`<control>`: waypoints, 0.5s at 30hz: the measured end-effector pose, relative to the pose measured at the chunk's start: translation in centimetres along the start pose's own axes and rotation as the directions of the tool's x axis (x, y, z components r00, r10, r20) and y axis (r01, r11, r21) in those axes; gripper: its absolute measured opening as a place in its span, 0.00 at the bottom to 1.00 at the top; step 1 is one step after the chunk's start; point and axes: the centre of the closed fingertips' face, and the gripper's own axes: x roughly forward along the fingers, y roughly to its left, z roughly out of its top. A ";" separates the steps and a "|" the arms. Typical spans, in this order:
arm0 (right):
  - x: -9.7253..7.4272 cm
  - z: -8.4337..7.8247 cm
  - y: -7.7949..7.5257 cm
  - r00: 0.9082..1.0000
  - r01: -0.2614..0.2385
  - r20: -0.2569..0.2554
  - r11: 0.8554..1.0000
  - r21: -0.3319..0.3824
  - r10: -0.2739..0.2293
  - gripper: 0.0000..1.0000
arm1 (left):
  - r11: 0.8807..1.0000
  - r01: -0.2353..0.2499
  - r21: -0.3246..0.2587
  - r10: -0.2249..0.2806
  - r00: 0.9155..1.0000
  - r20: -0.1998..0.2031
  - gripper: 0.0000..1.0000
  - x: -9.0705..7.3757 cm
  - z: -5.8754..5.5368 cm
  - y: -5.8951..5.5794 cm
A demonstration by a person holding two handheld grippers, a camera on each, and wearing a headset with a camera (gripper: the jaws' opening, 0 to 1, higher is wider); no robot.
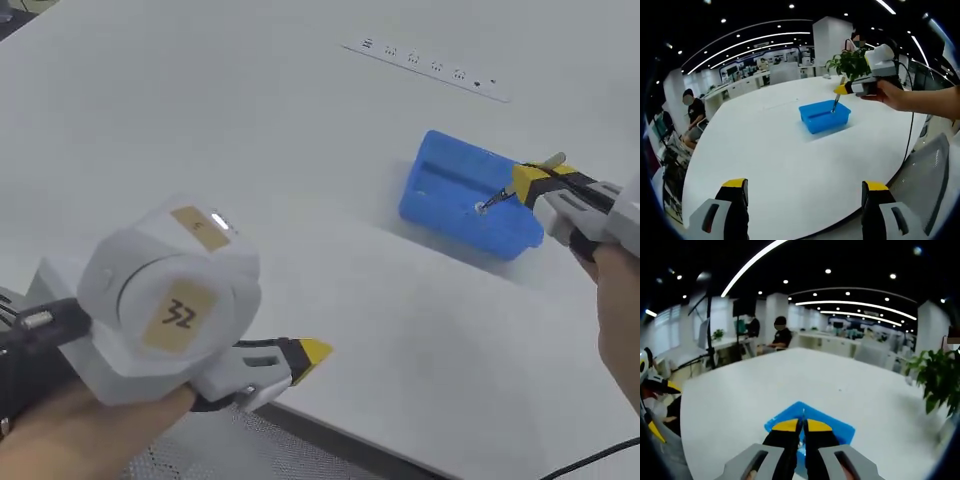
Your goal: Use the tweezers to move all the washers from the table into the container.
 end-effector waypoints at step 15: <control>3.5 -3.5 -1.0 0.997 -0.002 -0.081 1.000 0.020 0.004 0.00 | 0.998 0.015 0.060 -0.018 0.999 0.045 0.96 0.5 2.8 0.2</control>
